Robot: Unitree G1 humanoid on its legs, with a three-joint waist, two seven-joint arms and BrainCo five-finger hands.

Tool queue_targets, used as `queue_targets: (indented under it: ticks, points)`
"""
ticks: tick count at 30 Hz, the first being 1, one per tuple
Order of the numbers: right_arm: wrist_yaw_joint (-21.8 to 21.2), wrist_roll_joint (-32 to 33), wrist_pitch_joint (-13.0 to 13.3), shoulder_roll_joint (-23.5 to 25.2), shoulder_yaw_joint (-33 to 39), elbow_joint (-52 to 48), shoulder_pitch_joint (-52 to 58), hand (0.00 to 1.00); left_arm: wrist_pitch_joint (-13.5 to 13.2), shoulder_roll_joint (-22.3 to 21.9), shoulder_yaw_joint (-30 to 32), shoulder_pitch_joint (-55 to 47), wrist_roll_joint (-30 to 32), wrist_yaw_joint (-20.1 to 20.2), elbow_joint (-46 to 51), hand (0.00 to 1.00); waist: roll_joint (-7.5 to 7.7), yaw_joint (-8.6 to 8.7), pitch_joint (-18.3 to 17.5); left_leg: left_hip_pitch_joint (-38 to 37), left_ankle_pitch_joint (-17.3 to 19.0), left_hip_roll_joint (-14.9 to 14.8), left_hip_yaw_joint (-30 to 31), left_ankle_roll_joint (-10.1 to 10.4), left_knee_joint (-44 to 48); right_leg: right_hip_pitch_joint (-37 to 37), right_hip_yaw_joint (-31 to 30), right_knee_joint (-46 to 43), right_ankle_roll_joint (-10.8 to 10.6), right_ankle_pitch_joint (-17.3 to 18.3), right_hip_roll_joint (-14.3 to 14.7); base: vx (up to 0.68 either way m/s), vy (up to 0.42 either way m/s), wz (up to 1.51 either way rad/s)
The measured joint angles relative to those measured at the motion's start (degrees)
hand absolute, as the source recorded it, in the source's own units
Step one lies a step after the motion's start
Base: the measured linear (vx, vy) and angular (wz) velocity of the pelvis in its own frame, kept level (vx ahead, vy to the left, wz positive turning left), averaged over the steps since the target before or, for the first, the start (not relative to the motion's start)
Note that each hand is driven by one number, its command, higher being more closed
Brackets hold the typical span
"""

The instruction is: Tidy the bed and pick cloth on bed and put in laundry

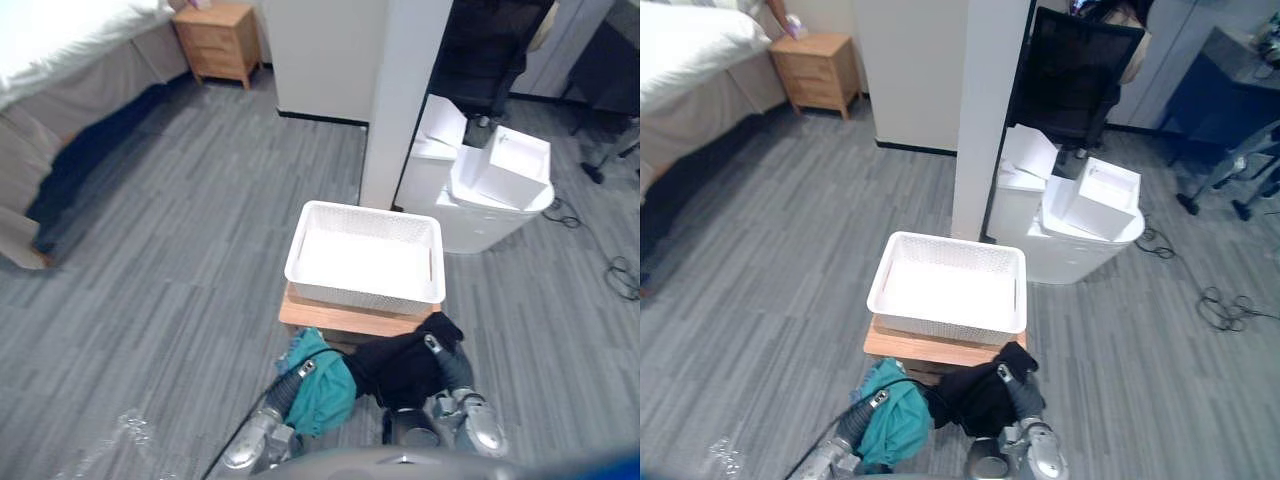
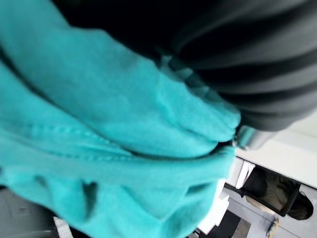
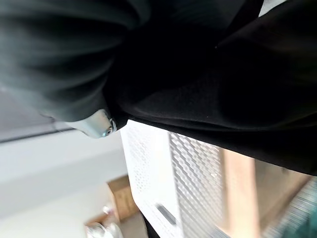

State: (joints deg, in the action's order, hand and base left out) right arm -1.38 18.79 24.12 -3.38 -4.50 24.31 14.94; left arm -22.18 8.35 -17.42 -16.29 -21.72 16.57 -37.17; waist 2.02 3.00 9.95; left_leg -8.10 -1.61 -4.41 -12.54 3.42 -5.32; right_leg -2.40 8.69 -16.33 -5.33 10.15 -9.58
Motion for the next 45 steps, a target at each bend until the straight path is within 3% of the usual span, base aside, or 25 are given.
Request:
queue_targets:
  ticks: [4,6,9,15,22,26,34,40,45]
  points:
    - [1.8,-1.2,0.2,0.0,2.8,-12.3,-0.3,1.00,0.0,0.1,1.2,-2.5,-0.1,2.3,1.3,1.00,0.00,-0.65,-0.7,-1.1,0.4,-1.3,-1.3,0.6,-0.5,2.3,0.3,3.3,0.1,-1.1,1.5,0.06,-0.023,-0.08]
    - [2.0,-2.8,0.4,-0.4,5.5,-17.5,-2.7,1.00,0.0,0.5,1.9,-3.0,-0.1,3.4,2.4,1.00,0.76,-0.78,-1.3,-0.9,0.5,-1.1,-1.4,0.6,-0.5,3.1,0.5,5.4,-0.3,-2.0,1.4,0.06,0.046,0.03]
    - [1.9,-3.4,0.2,-3.6,9.2,-21.0,-7.9,1.00,0.0,1.7,2.3,-3.1,-0.1,5.3,2.4,1.00,1.12,-0.88,-1.6,-0.9,0.6,-0.4,-1.3,0.5,-0.6,5.2,0.4,8.9,-0.8,-4.0,1.2,0.07,0.071,0.08]
    - [-1.9,-3.2,-4.4,-12.0,11.1,-25.7,-20.3,1.00,0.0,3.3,5.3,-4.1,-0.2,8.1,2.4,1.00,-0.28,-1.64,-2.2,-0.5,0.5,0.8,-1.0,0.5,-0.3,7.0,0.8,13.7,-1.4,-6.6,0.5,0.04,0.049,0.05]
    - [-3.2,-3.3,-14.3,-19.3,8.3,-25.5,-34.0,1.00,-1.3,3.1,6.8,-5.6,-0.2,11.6,1.3,1.00,-1.61,-3.55,-3.2,1.2,-0.2,0.0,1.1,0.1,-0.6,7.4,3.1,15.6,-0.5,-7.9,1.6,-0.02,-0.027,0.14]
    - [-2.3,-3.3,-18.0,-21.8,5.6,-24.0,-42.8,1.00,-1.7,2.8,8.5,-5.4,-0.2,13.6,-0.2,1.00,-1.39,-4.12,-3.9,1.9,-0.8,-0.5,2.2,0.0,-0.6,8.0,4.1,16.5,-0.2,-8.6,2.0,-0.06,-0.034,0.13]
    - [0.6,-2.4,-23.5,-25.1,-1.0,-12.7,-57.5,1.00,-1.7,3.2,12.0,-5.7,-0.3,16.3,-0.3,1.00,-0.51,-5.94,-4.8,3.3,-2.1,-0.9,4.5,-0.2,-0.6,8.9,6.3,18.4,0.3,-10.0,2.5,-0.07,-0.019,0.16]
    - [1.7,-1.7,-24.9,-29.0,-5.4,-6.8,-67.0,1.00,-0.8,3.5,15.6,-5.5,-0.3,18.2,-0.3,1.00,0.14,-7.60,-5.3,5.0,-3.0,-1.2,5.9,-0.1,-0.6,8.9,7.7,20.4,0.8,-11.1,3.0,-0.05,-0.019,0.12]
    - [1.6,0.1,-26.6,-29.2,-7.0,-3.5,-70.8,1.00,-0.3,3.7,15.6,-4.7,-0.1,18.1,-0.3,1.00,0.36,-8.74,-5.4,5.0,-3.6,-1.5,6.6,0.2,-0.6,9.0,8.3,20.4,1.0,-11.3,3.5,-0.01,-0.022,0.07]
